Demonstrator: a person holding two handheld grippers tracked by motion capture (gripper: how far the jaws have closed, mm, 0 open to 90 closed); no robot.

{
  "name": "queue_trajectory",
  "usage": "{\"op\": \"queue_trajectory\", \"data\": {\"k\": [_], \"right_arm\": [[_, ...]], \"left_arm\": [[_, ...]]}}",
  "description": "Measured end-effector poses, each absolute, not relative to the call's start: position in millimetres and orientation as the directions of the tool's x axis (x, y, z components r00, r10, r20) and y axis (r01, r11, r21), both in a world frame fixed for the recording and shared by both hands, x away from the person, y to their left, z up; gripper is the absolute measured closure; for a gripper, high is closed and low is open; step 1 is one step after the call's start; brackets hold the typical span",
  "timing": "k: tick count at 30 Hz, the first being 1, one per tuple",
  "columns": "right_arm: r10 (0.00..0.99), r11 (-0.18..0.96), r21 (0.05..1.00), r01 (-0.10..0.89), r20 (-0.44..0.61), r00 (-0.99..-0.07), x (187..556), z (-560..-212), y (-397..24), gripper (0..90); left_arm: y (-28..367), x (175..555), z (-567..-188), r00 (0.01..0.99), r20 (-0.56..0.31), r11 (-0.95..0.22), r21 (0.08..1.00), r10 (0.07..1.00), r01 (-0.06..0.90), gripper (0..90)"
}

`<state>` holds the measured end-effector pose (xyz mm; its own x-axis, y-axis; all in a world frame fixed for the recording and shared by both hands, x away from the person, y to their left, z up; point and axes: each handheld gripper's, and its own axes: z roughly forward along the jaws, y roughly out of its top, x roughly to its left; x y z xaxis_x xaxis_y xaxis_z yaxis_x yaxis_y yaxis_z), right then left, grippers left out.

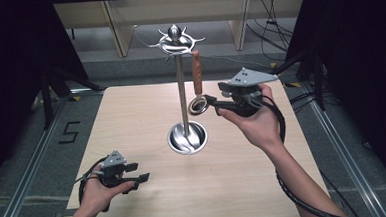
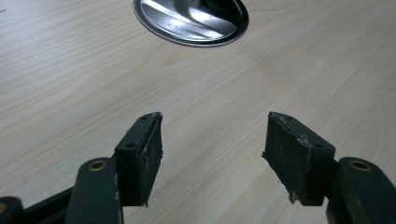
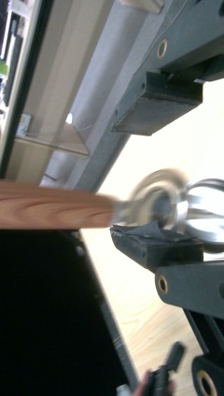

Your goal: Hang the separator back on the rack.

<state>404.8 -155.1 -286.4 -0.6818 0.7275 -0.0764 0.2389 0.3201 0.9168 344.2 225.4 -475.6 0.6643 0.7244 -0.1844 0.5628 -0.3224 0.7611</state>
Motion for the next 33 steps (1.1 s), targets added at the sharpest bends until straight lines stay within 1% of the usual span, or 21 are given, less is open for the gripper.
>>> {"op": "queue_trajectory", "data": {"k": [5,8,11,12,15,16,19,20,22,23,24,26,27,28,29,30,32,33], "right_arm": [[0.734,0.380,0.886,0.266,-0.115,-0.669,392,-314,-173,42.0],[0.740,0.388,0.864,0.321,-0.084,-0.668,386,-338,-185,41.8],[0.730,0.428,0.833,0.351,-0.089,-0.678,384,-359,-197,41.5],[0.744,0.422,0.818,0.392,-0.066,-0.665,380,-365,-201,41.5],[0.757,0.422,0.798,0.430,-0.048,-0.652,377,-379,-213,41.5],[0.757,0.426,0.800,0.422,-0.059,-0.651,378,-382,-217,41.5],[0.778,0.405,0.783,0.472,-0.024,-0.627,374,-393,-228,41.5],[0.773,0.419,0.785,0.456,-0.045,-0.633,375,-397,-233,41.4],[0.780,0.415,0.774,0.478,-0.033,-0.624,373,-405,-239,41.5],[0.787,0.404,0.765,0.501,-0.011,-0.617,371,-408,-241,41.5],[0.783,0.420,0.767,0.485,-0.035,-0.622,372,-412,-246,41.5],[0.788,0.414,0.760,0.501,-0.024,-0.615,370,-419,-251,41.4],[0.798,0.395,0.754,0.526,0.002,-0.603,367,-423,-252,41.5],[0.790,0.407,0.755,0.514,-0.008,-0.613,368,-426,-256,41.5],[0.807,0.379,0.757,0.533,0.011,-0.590,365,-430,-256,41.4],[0.798,0.394,0.754,0.525,0.002,-0.602,365,-433,-261,41.5],[0.811,0.373,0.750,0.546,0.022,-0.585,364,-437,-267,41.5],[0.808,0.384,0.749,0.541,0.010,-0.588,364,-439,-270,41.5]], "left_arm": [[225,345,-476,0.653,-0.181,-0.315,0.761,0.736,0.567,36.1],[226,344,-476,0.659,-0.183,-0.321,0.759,0.730,0.566,36.1],[225,345,-477,0.650,-0.191,-0.307,0.761,0.736,0.571,36.1],[225,345,-477,0.650,-0.191,-0.307,0.761,0.736,0.572,36.1],[225,345,-477,0.649,-0.192,-0.306,0.760,0.737,0.573,36.1],[224,344,-478,0.642,-0.193,-0.297,0.764,0.742,0.573,36.1],[226,345,-477,0.653,-0.185,-0.319,0.756,0.734,0.572,36.0],[226,345,-478,0.651,-0.184,-0.317,0.756,0.736,0.572,36.0],[226,345,-478,0.646,-0.179,-0.318,0.754,0.742,0.575,36.0],[226,345,-478,0.644,-0.179,-0.318,0.753,0.744,0.576,36.0],[226,346,-478,0.646,-0.181,-0.319,0.752,0.741,0.577,36.0],[226,346,-479,0.648,-0.185,-0.315,0.755,0.739,0.574,36.0],[225,346,-479,0.648,-0.186,-0.314,0.756,0.739,0.575,36.0],[225,345,-479,0.645,-0.187,-0.312,0.754,0.741,0.578,36.0],[225,345,-479,0.646,-0.187,-0.312,0.755,0.740,0.576,36.0],[225,345,-479,0.645,-0.188,-0.311,0.755,0.740,0.577,36.0],[225,346,-478,0.648,-0.182,-0.316,0.756,0.739,0.573,36.0],[225,345,-478,0.646,-0.180,-0.316,0.756,0.742,0.573,36.0]]}}
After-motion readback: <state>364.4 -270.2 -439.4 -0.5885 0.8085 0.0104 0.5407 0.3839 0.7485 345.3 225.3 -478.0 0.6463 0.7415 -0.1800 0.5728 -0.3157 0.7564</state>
